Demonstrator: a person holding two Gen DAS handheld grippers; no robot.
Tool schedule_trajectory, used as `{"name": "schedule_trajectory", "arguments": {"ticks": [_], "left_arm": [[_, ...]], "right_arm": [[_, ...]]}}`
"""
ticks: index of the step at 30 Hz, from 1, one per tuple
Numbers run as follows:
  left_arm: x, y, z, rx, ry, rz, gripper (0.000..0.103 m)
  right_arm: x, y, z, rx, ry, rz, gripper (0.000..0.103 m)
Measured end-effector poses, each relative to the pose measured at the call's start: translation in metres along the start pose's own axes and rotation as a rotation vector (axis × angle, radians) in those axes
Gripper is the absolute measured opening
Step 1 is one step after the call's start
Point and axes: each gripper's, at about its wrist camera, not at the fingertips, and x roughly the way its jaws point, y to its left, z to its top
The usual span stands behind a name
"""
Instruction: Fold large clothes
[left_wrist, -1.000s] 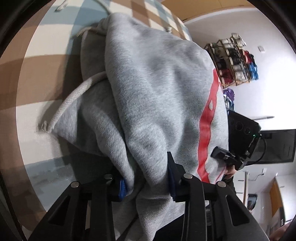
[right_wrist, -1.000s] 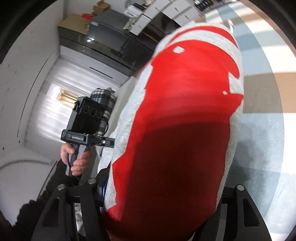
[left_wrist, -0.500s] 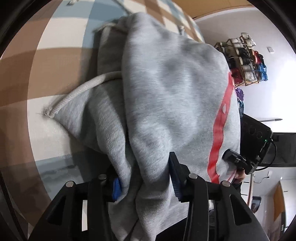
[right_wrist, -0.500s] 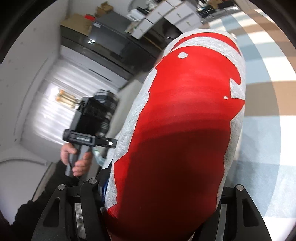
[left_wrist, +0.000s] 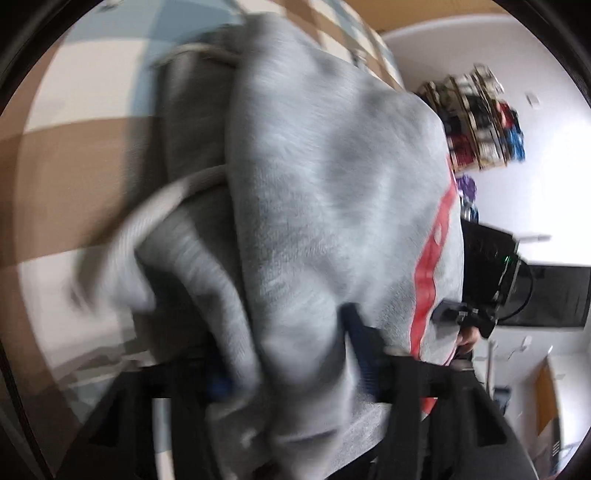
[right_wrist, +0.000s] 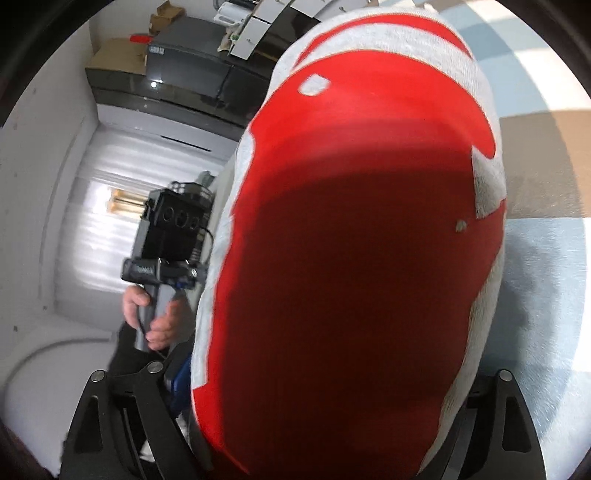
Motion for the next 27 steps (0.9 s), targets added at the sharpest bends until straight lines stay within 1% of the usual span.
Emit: {"name": "schedule_trajectory", "arguments": {"ticks": [1,2,3,5,7,9,12,14,16,19,22,24,27], "left_arm": [[-0.002,-0.005,0.000,0.009,-0.011,-0.003,0.035],[-0.007,-0.007,0.002,0.018,-0.020,-0.023,0.031],[-0.010,-0.012,0.003,0.029,-0.027,-0.033,0.030],[-0.015,-0.018,0.001,0.051,-0.046,-0.046,0.030],[-0.020,-0.019,-0.001,0.063,-0.056,-0.054,0.030],[-0.026,-0.016,-0.001,0.054,-0.074,-0.087,0.029],[-0.037,-0.019,-0.002,0.060,-0.109,-0.115,0.029],[-0.046,-0.028,-0.001,0.070,-0.128,-0.121,0.029],[-0.055,-0.036,0.001,0.085,-0.148,-0.122,0.030],[-0.082,-0.053,-0.002,0.117,-0.193,-0.095,0.030],[-0.107,-0.072,-0.002,0.156,-0.210,-0.021,0.030],[-0.129,-0.082,-0.004,0.178,-0.233,0.023,0.030],[-0.178,-0.092,-0.014,0.186,-0.290,0.076,0.030]], "right_arm": [[-0.003,0.004,-0.003,-0.011,-0.013,0.001,0.075],[-0.009,0.007,-0.007,-0.019,-0.033,0.001,0.069],[-0.015,0.010,-0.013,-0.027,-0.051,0.000,0.067],[-0.020,0.023,-0.020,-0.064,-0.081,-0.003,0.064],[-0.028,0.034,-0.026,-0.100,-0.111,0.003,0.064],[-0.036,0.047,-0.030,-0.138,-0.135,0.000,0.063],[-0.052,0.064,-0.036,-0.184,-0.169,0.002,0.063],[-0.059,0.073,-0.035,-0.188,-0.178,0.003,0.063],[-0.062,0.091,-0.035,-0.206,-0.179,-0.005,0.063],[-0.069,0.118,-0.034,-0.238,-0.195,-0.013,0.063],[-0.076,0.146,-0.033,-0.266,-0.215,-0.015,0.063],[-0.075,0.167,-0.030,-0.294,-0.224,-0.010,0.063],[-0.071,0.202,-0.023,-0.325,-0.238,0.025,0.062]]}}
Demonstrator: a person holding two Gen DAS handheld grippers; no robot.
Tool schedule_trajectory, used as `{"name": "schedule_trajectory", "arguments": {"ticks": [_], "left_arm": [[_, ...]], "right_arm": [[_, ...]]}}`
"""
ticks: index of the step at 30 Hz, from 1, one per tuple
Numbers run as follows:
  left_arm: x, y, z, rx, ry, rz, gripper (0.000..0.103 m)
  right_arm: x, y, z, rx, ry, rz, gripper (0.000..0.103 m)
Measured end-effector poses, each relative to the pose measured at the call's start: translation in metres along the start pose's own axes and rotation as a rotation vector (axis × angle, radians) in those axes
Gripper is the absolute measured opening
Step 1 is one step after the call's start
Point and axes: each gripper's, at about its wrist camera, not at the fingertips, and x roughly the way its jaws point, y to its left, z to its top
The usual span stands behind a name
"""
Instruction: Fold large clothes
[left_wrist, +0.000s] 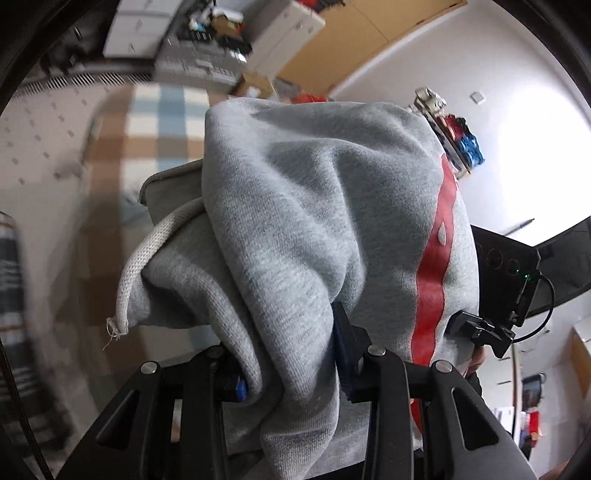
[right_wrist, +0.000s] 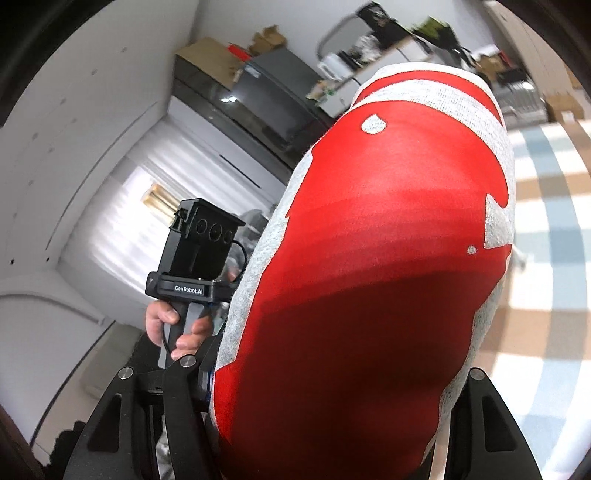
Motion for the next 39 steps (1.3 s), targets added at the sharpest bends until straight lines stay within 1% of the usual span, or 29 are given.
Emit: {"name": "schedule_trajectory", "arguments": {"ticks": [1,3,6,9,10,13,14,15,17,18,19,20,21,22,23,24,25,26,27,28,29,30,31,33,34,35,36,37,39], "left_arm": [[-0.012,-0.002,0.001,0.003,-0.017,0.014,0.030],[-0.052,-0.001,0.004,-0.011,-0.059,0.060,0.030],[-0.096,-0.002,0.008,-0.036,-0.097,0.144,0.030],[-0.153,0.011,0.007,-0.065,-0.152,0.251,0.030],[-0.170,0.018,0.005,-0.073,-0.158,0.293,0.030],[-0.208,0.043,-0.006,-0.113,-0.189,0.388,0.030],[-0.213,0.049,-0.008,-0.126,-0.197,0.410,0.030],[-0.218,0.059,-0.012,-0.137,-0.205,0.425,0.030],[-0.219,0.094,-0.020,-0.142,-0.220,0.460,0.031],[-0.212,0.123,-0.027,-0.170,-0.227,0.461,0.031],[-0.199,0.156,-0.034,-0.218,-0.228,0.453,0.031],[-0.189,0.173,-0.035,-0.260,-0.227,0.453,0.031],[-0.173,0.208,-0.045,-0.316,-0.210,0.468,0.030],[-0.149,0.249,-0.060,-0.390,-0.174,0.506,0.030],[-0.137,0.274,-0.071,-0.455,-0.144,0.510,0.030],[-0.128,0.295,-0.083,-0.505,-0.130,0.451,0.031],[-0.130,0.303,-0.089,-0.521,-0.170,0.374,0.031],[-0.136,0.302,-0.093,-0.510,-0.208,0.335,0.032],[-0.140,0.296,-0.096,-0.464,-0.229,0.334,0.032],[-0.143,0.291,-0.097,-0.427,-0.236,0.358,0.032],[-0.144,0.288,-0.099,-0.410,-0.246,0.381,0.032],[-0.146,0.292,-0.104,-0.421,-0.249,0.376,0.032],[-0.148,0.296,-0.109,-0.438,-0.246,0.370,0.032],[-0.154,0.304,-0.119,-0.468,-0.250,0.345,0.033],[-0.162,0.303,-0.120,-0.480,-0.268,0.364,0.033],[-0.176,0.302,-0.107,-0.487,-0.277,0.385,0.033],[-0.182,0.297,-0.111,-0.483,-0.292,0.411,0.033],[-0.191,0.289,-0.117,-0.472,-0.324,0.442,0.033],[-0.207,0.275,-0.124,-0.438,-0.389,0.470,0.033]], "right_arm": [[0.005,0.013,0.007,-0.017,-0.010,0.015,0.062],[0.018,0.040,0.024,-0.059,-0.022,0.045,0.062],[0.043,0.074,0.046,-0.104,-0.022,0.090,0.062],[0.087,0.111,0.069,-0.140,-0.010,0.164,0.062],[0.101,0.118,0.074,-0.144,-0.008,0.185,0.063],[0.159,0.141,0.087,-0.157,0.017,0.277,0.063],[0.181,0.146,0.088,-0.160,0.020,0.319,0.063],[0.193,0.148,0.087,-0.160,0.022,0.343,0.063],[0.232,0.139,0.073,-0.117,0.017,0.410,0.063],[0.251,0.133,0.065,-0.101,0.012,0.420,0.064],[0.279,0.121,0.051,-0.071,0.021,0.416,0.064],[0.304,0.106,0.035,-0.027,0.045,0.401,0.066],[0.324,0.093,0.022,0.008,0.083,0.375,0.068],[0.351,0.076,0.005,0.059,0.142,0.320,0.068],[0.376,0.062,-0.014,0.088,0.213,0.220,0.068],[0.389,0.053,-0.030,0.083,0.243,0.151,0.068],[0.387,0.051,-0.038,0.081,0.212,0.171,0.071],[0.379,0.052,-0.043,0.070,0.186,0.198,0.073],[0.371,0.057,-0.046,0.049,0.182,0.184,0.077],[0.366,0.058,-0.048,0.045,0.176,0.171,0.081],[0.362,0.059,-0.051,0.027,0.189,0.156,0.093],[0.361,0.061,-0.053,-0.008,0.225,0.127,0.099],[0.361,0.062,-0.055,-0.046,0.259,0.084,0.099],[0.369,0.060,-0.044,-0.083,0.289,0.055,0.099],[0.367,0.061,-0.039,-0.095,0.295,0.038,0.099],[0.361,0.064,-0.035,-0.120,0.308,0.001,0.099],[0.360,0.075,-0.029,-0.168,0.323,-0.046,0.099],[0.353,0.086,-0.024,-0.248,0.336,-0.111,0.099],[0.341,0.110,-0.013,-0.418,0.322,-0.249,0.099]]}}
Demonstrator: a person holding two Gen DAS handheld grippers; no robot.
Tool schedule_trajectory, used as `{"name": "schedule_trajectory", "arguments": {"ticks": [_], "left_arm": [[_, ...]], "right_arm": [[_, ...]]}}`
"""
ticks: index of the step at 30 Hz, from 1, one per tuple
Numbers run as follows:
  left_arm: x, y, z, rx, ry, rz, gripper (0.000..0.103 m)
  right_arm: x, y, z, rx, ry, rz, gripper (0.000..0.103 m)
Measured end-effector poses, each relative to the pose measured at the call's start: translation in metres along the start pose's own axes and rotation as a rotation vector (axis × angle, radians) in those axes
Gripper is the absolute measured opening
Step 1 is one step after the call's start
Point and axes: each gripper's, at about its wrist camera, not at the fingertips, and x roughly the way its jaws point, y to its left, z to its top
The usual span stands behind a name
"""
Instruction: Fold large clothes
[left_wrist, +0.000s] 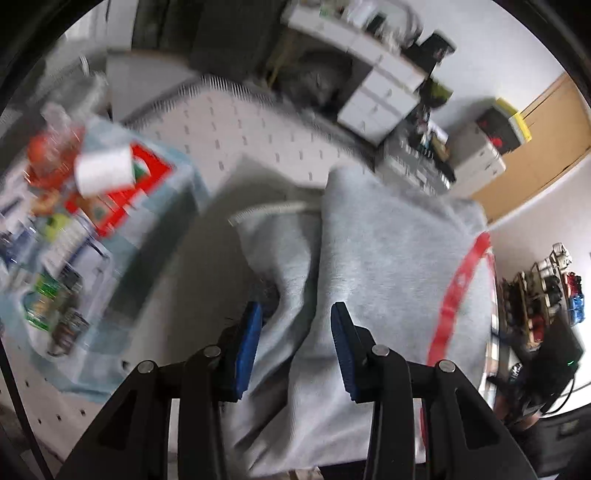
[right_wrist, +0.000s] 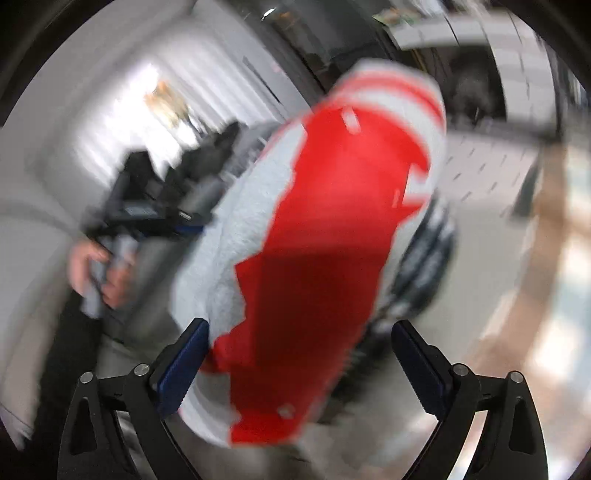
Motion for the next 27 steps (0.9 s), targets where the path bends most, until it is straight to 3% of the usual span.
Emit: {"name": "schedule_trajectory", "arguments": {"ticks": [2,4,6,8,11,14,15,20,24,27], "left_arm": [[-0.016,-0.010,-0.007,0.023,-0.028,-0.057,0.033],[-0.020,-0.029,-0.022,0.091,-0.045,-0.107,0.039],[-0.010,-0.046,-0.030,0.151,-0.054,-0.132,0.051],[0.009,-0.052,-0.043,0.185,-0.042,-0.141,0.051],[0.041,-0.043,-0.059,0.140,-0.066,-0.021,0.051],[0.067,-0.024,-0.063,0.103,-0.051,-0.015,0.051],[0.076,-0.015,-0.062,0.087,-0.043,-0.042,0.051],[0.092,0.000,-0.041,0.076,-0.081,-0.121,0.051],[0.095,0.010,-0.037,0.051,-0.089,-0.164,0.052],[0.081,0.008,-0.045,0.072,-0.093,-0.164,0.052]], "right_arm": [[-0.020,0.025,0.027,-0.200,-0.040,-0.225,0.100],[-0.028,0.046,0.051,-0.362,-0.072,-0.315,0.103],[-0.013,0.076,0.079,-0.519,-0.047,-0.361,0.103],[0.016,0.105,0.107,-0.613,0.015,-0.382,0.103],[0.071,0.116,0.120,-0.704,0.168,-0.353,0.103],[0.121,0.087,0.109,-0.652,0.363,-0.423,0.103],[0.133,0.071,0.108,-0.579,0.410,-0.394,0.103],[0.141,0.022,0.101,-0.395,0.521,-0.299,0.103],[0.135,0.021,0.104,-0.389,0.538,-0.297,0.103],[0.126,0.053,0.125,-0.477,0.583,-0.347,0.103]]}}
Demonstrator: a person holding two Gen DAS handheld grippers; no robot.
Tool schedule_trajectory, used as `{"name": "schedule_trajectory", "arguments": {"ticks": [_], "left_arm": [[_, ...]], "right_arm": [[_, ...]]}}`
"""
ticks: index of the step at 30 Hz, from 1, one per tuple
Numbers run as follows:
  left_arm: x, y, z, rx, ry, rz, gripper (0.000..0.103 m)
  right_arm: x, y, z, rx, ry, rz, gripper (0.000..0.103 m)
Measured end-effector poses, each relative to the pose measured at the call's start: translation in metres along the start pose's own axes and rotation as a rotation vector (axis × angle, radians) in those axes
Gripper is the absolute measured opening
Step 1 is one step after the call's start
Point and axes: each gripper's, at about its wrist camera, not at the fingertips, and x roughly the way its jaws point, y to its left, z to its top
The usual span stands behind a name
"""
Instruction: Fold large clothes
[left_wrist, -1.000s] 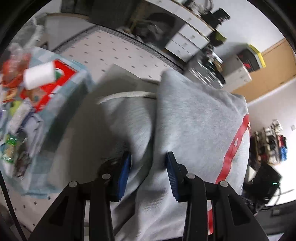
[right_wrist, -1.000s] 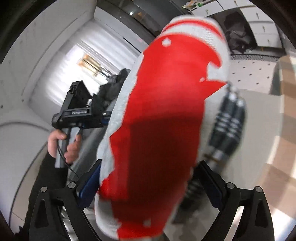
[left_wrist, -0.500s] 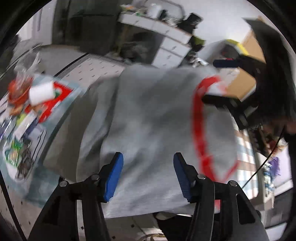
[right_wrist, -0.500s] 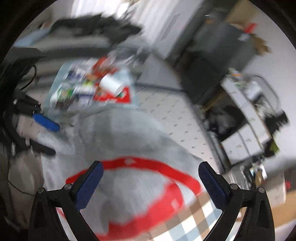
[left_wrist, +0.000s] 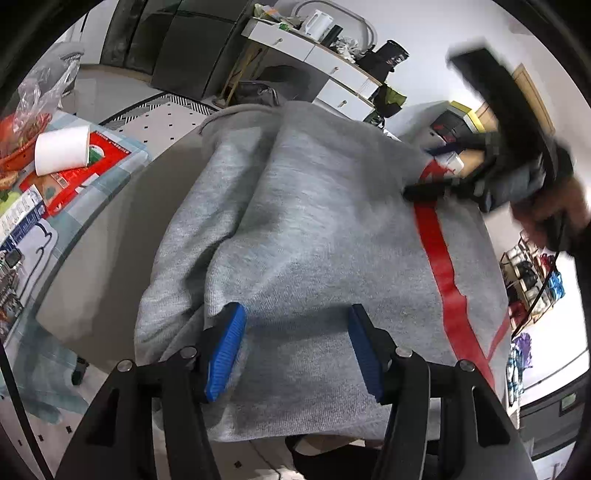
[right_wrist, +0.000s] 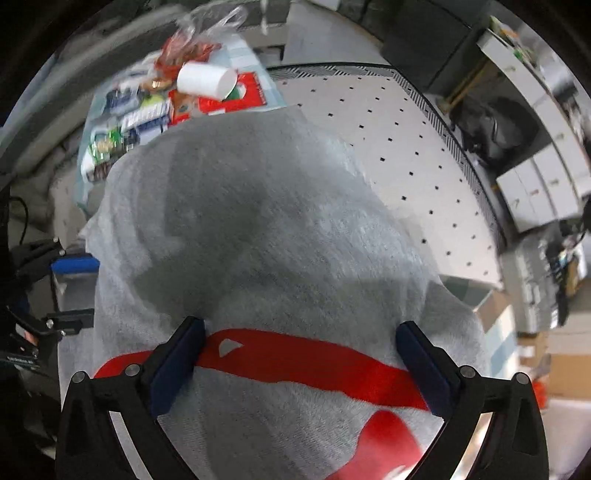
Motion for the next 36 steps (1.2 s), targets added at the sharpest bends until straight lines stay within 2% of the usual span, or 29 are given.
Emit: {"name": "schedule_trajectory", "arguments": {"ticks": [3,5,7,9,11,12,14,19,20,22,24,26,29,31,33,36], "left_arm": [[-0.008,-0.009,-0.007,0.035,-0.005,0.009,0.052],[-0.009,-0.011,-0.011,0.051,-0.021,0.015,0.052],[-0.009,-0.012,-0.013,0.056,-0.043,0.020,0.052],[-0.008,-0.014,-0.018,0.078,-0.057,0.038,0.052],[-0.005,-0.016,-0.022,0.101,-0.066,0.079,0.053],[-0.004,-0.016,-0.022,0.111,-0.071,0.092,0.053],[-0.005,-0.015,-0.025,0.112,-0.075,0.089,0.053],[-0.008,-0.017,-0.022,0.109,-0.057,0.076,0.054],[-0.009,-0.021,-0.022,0.126,-0.050,0.091,0.054],[-0.007,-0.024,-0.021,0.140,-0.045,0.110,0.055],[-0.007,-0.024,-0.023,0.137,-0.047,0.109,0.055],[-0.007,-0.023,-0.024,0.136,-0.050,0.104,0.055],[-0.006,-0.021,-0.024,0.137,-0.049,0.099,0.055],[-0.003,-0.020,-0.023,0.139,-0.032,0.087,0.055],[-0.002,-0.022,-0.023,0.119,-0.035,0.094,0.056],[0.000,-0.025,-0.022,0.115,-0.030,0.104,0.062]], "right_arm": [[-0.045,0.017,0.026,-0.044,-0.110,-0.027,0.103],[-0.055,0.031,0.044,-0.032,-0.183,-0.027,0.103],[-0.036,0.042,0.062,-0.012,-0.132,-0.096,0.103],[0.010,0.045,0.077,0.032,0.018,-0.207,0.103],[0.037,0.038,0.080,0.151,0.086,-0.192,0.103],[0.042,0.038,0.082,0.178,0.084,-0.179,0.103],[0.045,0.043,0.082,0.147,0.063,-0.196,0.103],[0.023,0.032,0.072,0.137,0.024,-0.132,0.103],[0.010,0.032,0.069,0.126,0.022,-0.130,0.103],[-0.024,0.035,0.058,0.113,-0.037,-0.131,0.103],[-0.047,0.052,0.042,0.013,-0.034,-0.092,0.103],[-0.049,0.074,0.025,-0.118,0.021,-0.119,0.103],[-0.039,0.096,-0.007,-0.224,0.119,-0.097,0.103],[-0.010,0.110,-0.029,-0.282,0.196,-0.160,0.103],[0.010,0.116,-0.039,-0.277,0.177,-0.222,0.103],[0.008,0.112,-0.034,-0.224,0.113,-0.216,0.103]]}}
